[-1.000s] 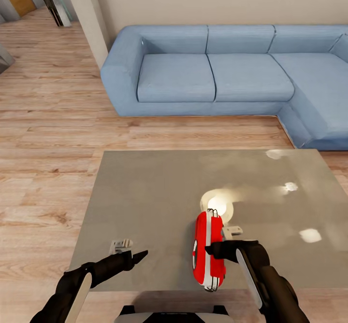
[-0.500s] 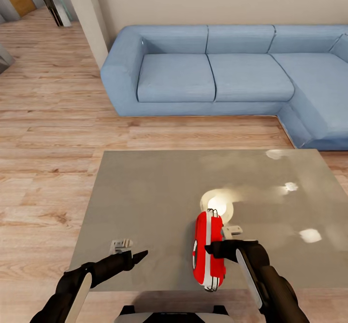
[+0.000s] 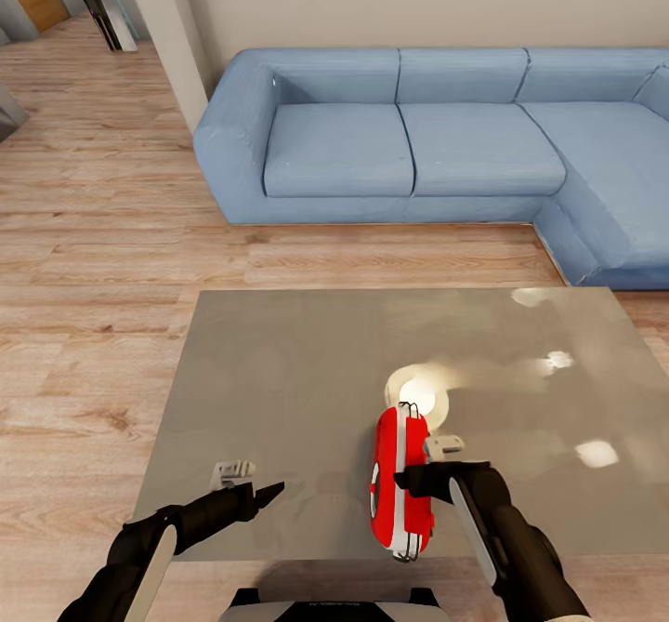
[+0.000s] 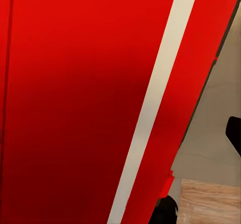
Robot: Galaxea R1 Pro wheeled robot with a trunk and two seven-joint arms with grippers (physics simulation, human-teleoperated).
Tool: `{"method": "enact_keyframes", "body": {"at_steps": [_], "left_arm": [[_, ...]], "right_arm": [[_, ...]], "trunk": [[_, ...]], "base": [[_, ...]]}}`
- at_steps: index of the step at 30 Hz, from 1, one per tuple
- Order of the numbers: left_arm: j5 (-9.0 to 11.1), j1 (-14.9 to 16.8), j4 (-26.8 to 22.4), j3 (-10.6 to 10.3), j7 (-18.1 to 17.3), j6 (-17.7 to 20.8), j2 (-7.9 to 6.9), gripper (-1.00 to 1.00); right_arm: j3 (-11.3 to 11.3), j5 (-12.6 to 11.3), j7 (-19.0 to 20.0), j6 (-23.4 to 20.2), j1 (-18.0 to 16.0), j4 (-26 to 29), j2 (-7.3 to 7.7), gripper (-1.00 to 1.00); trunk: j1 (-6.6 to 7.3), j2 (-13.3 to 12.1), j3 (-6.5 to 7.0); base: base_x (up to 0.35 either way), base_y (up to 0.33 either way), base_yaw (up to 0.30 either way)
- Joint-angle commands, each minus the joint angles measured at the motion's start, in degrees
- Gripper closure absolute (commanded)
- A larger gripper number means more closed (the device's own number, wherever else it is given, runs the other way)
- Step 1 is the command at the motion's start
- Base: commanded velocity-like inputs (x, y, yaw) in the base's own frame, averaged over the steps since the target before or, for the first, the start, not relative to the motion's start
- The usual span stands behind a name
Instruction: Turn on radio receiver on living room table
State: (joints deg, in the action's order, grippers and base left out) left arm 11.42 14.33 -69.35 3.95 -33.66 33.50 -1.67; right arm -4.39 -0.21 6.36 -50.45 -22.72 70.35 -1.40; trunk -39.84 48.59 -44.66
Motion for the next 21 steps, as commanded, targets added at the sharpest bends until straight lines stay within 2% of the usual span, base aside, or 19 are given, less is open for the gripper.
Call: {"method": "enact_keyframes", "body": {"at_steps": [1, 21], "left_arm": [[0.0, 0.0, 0.0, 0.0, 0.0, 0.0, 0.0, -1.0], [-0.1, 0.0, 0.0, 0.0, 0.0, 0.0, 0.0, -1.0]], "right_arm": [[0.0, 0.0, 0.0, 0.1, 0.0, -0.1, 0.0, -1.0], [0.0, -0.1, -0.1, 0.4, -0.1, -0.8, -0.01, -1.0]], "trunk": [[0.0, 0.0, 0.0], [0.0, 0.0, 0.0]], "base": [[0.0, 0.0, 0.0], [0.0, 0.0, 0.0]]}}
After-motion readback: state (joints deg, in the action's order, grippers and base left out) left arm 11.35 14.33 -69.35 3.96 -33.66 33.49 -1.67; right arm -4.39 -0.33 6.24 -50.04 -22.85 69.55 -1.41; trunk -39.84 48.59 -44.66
